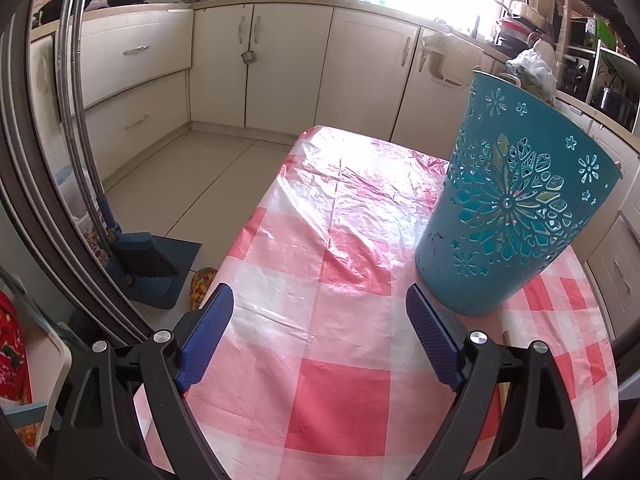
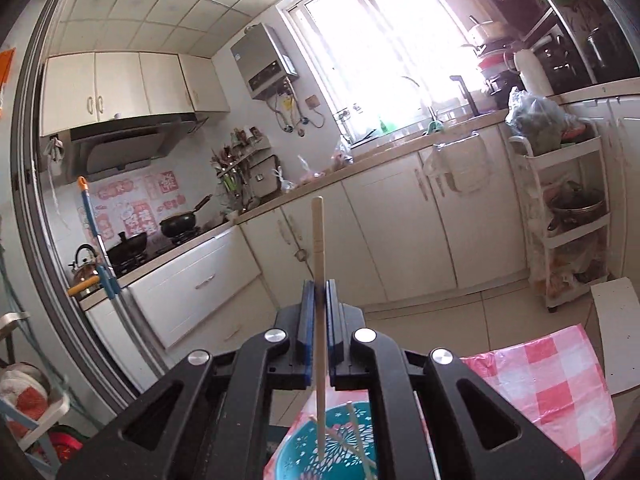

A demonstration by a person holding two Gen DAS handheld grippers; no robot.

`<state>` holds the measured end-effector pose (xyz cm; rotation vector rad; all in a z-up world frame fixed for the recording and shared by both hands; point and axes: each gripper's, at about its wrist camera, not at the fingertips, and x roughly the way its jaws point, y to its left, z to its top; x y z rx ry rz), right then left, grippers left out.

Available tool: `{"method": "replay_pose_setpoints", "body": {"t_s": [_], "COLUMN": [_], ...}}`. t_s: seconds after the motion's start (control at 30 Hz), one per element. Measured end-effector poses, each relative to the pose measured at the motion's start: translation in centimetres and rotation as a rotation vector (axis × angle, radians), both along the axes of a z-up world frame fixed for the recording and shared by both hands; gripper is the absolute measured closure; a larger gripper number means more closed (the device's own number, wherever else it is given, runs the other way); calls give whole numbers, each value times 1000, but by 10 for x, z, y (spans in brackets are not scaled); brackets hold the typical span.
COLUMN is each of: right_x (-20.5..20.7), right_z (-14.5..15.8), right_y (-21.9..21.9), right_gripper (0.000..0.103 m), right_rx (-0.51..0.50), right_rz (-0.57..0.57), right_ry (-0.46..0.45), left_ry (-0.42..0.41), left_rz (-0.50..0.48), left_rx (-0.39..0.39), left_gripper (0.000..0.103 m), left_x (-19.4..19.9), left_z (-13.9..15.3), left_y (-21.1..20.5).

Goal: Organize utensils
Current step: 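Raise the chopstick with the right gripper over the basket and release, then bring the open right gripper back above the remaining chopsticks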

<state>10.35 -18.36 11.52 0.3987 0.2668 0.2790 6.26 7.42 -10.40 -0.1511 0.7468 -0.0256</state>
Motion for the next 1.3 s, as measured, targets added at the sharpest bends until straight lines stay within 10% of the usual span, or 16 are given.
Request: {"method": "replay_pose_setpoints", "body": {"t_s": [0.5,0.8,1.3], "right_x": [-15,-71,-110], "right_z": [-55,-58,-187], "right_y": [2,-29,11], "right_gripper": [96,78,74], "right_rx": [-91,-84,-190], "right_rz": [30,-14,144], "right_ry": [122,153,621], "left_ry": [6,26,49], "left_rz": [-11,4,12], "left_rx": [-3,-24,-32], "left_gripper": [16,15,14], "left_x": [1,3,5], "left_z": [-1,-3,-6], "left_y": [-2,2,3]}}
